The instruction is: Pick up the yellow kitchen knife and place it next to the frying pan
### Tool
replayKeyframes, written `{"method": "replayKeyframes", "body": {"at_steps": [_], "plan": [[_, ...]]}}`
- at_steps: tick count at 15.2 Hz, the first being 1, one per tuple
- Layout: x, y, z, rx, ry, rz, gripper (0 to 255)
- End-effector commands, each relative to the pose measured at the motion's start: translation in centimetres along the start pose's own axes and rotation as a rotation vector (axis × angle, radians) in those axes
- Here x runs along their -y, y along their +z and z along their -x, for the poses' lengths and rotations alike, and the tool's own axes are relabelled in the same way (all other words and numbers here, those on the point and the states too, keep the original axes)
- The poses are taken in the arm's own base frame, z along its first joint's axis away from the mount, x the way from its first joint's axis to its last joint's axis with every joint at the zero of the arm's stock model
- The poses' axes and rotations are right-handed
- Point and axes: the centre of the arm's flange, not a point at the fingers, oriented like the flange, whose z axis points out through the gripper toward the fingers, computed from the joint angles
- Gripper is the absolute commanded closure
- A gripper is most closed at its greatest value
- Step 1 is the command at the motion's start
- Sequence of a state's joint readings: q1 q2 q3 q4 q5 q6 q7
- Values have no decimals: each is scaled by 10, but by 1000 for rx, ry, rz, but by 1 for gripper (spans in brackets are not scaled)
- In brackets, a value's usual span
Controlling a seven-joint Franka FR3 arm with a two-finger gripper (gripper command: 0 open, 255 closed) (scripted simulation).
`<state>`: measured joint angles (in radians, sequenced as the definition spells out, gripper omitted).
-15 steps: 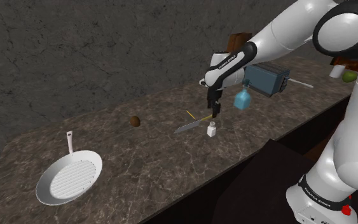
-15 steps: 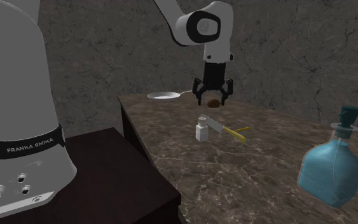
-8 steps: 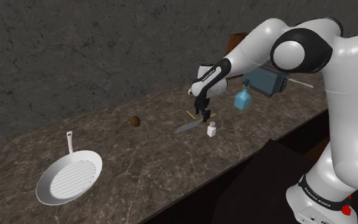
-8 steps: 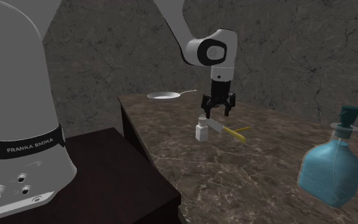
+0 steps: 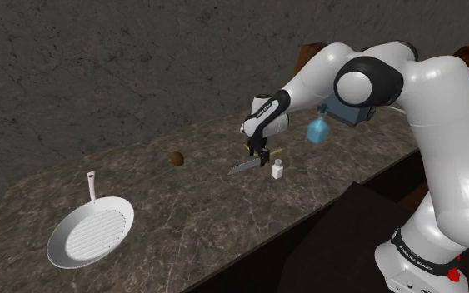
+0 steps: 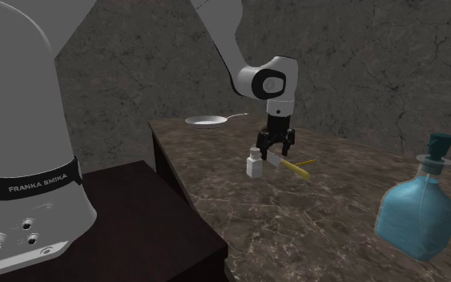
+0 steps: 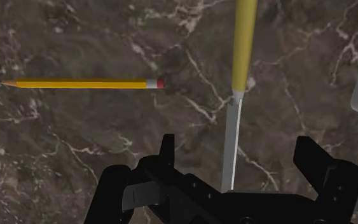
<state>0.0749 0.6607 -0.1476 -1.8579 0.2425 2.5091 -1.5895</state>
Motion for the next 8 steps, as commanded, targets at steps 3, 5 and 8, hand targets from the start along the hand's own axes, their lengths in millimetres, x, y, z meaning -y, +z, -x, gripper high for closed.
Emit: {"method": "replayKeyframes", "body": {"at_steps": [3,5,8], "plan": [[-1,19,0,0,-1,0,0],[-1,19,0,0,-1,0,0],[-1,19,0,0,-1,0,0]]}}
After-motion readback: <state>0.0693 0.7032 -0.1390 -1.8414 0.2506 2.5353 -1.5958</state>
